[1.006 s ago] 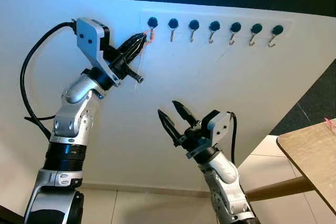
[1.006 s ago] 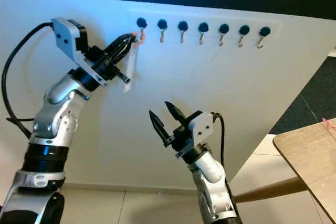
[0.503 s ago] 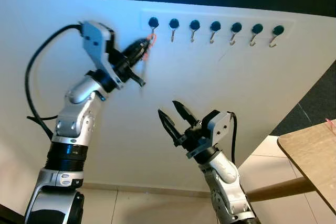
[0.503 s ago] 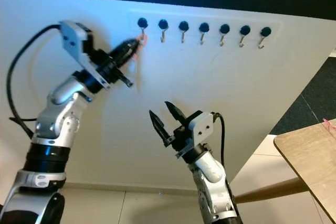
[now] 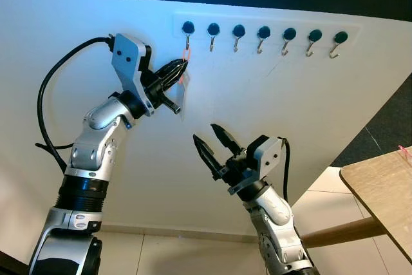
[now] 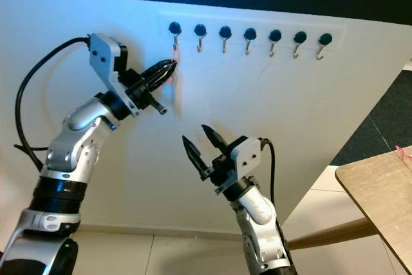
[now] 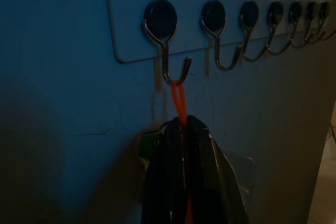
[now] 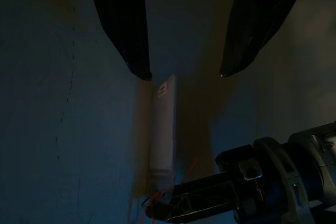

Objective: Hang keys on a hook

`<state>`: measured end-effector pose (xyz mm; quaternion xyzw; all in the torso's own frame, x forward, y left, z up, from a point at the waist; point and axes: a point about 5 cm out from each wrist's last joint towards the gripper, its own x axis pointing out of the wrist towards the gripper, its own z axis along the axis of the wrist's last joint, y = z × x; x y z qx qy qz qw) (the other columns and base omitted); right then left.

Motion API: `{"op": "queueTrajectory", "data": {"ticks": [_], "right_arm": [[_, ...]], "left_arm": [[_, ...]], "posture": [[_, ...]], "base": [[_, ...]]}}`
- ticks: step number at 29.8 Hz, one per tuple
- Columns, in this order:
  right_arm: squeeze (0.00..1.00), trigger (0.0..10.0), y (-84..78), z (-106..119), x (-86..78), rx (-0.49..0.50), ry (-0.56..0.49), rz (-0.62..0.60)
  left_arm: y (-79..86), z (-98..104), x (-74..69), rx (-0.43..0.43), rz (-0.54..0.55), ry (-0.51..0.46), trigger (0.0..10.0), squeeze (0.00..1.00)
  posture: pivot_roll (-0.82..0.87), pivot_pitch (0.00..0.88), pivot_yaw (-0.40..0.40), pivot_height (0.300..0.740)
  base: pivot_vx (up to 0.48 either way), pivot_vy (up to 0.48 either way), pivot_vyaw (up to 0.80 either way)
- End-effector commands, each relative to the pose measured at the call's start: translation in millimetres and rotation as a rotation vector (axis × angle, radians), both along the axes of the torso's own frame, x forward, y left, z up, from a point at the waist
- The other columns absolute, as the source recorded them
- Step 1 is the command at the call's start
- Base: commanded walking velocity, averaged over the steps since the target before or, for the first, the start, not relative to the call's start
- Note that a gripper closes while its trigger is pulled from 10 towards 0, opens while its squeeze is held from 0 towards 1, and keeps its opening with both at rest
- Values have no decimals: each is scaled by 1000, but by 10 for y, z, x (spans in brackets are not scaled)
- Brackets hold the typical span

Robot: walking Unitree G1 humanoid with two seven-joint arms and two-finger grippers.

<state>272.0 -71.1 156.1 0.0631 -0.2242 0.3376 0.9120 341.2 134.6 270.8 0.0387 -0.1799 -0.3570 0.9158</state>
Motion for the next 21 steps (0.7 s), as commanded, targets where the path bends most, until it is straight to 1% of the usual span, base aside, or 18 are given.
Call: {"op": "queueTrajectory", "data": {"ticks": [1, 2, 3, 8, 9, 10, 13, 14, 15, 16, 19, 20, 21], "right_arm": [[0, 10000, -6, 21, -19, 7, -6, 5], [0, 10000, -6, 21, -19, 7, -6, 5], [0, 10000, -6, 22, -19, 7, -6, 5], [0, 10000, -8, 21, -24, 7, -6, 4], [0, 10000, -11, 20, -22, 7, -5, 3], [0, 10000, -11, 20, -22, 7, -5, 3], [0, 10000, -24, 11, -25, 6, -3, -3], [0, 10000, -24, 11, -25, 6, -3, -3], [0, 10000, -37, -6, -34, 5, 1, -8], [0, 10000, -37, -6, -34, 5, 1, -8], [0, 10000, -51, -42, -49, 2, 10, -11], [0, 10000, -55, -56, -53, 0, 13, -12], [0, 10000, -55, -56, -53, 0, 13, -12]], "left_arm": [[48, -97, 22, 37, 24, 46, 10000, 773], [48, -97, 22, 37, 24, 46, 10000, 773], [52, -84, 24, 31, 28, 41, 10000, 1000], [73, -30, 27, 5, 56, 3, 10000, 1000], [93, -12, 21, -31, 59, -6, 10000, 0], [93, -12, 21, -31, 59, -6, 10000, 0], [181, 1, -29, -140, 44, 1, 10000, 0], [181, 1, -29, -140, 44, 1, 10000, 0], [297, -73, -62, -195, 55, 23, 10000, 0], [297, -73, -62, -195, 55, 23, 10000, 0], [480, -240, -163, -295, 26, 74, 10000, 0], [524, -296, -200, -317, 12, 95, 10000, 0], [524, -296, -200, -317, 12, 95, 10000, 0]], "posture": [[55, 86, -45, 740], [55, 86, -45, 740], [55, 86, -46, 740], [55, 89, -46, 740], [55, 89, -46, 740], [55, 89, -46, 740], [51, 90, -42, 740], [51, 90, -42, 740], [50, 89, -41, 740], [50, 89, -41, 740], [45, 87, -41, 740], [44, 85, -41, 740], [44, 85, -41, 740]], "base": [[0, 0, 0], [0, 0, 0], [0, 0, 0], [0, 0, 0], [0, 0, 0], [0, 0, 0], [0, 0, 0], [0, 0, 0], [0, 0, 0], [0, 0, 0], [0, 0, 0], [0, 0, 0], [0, 0, 0]]}}
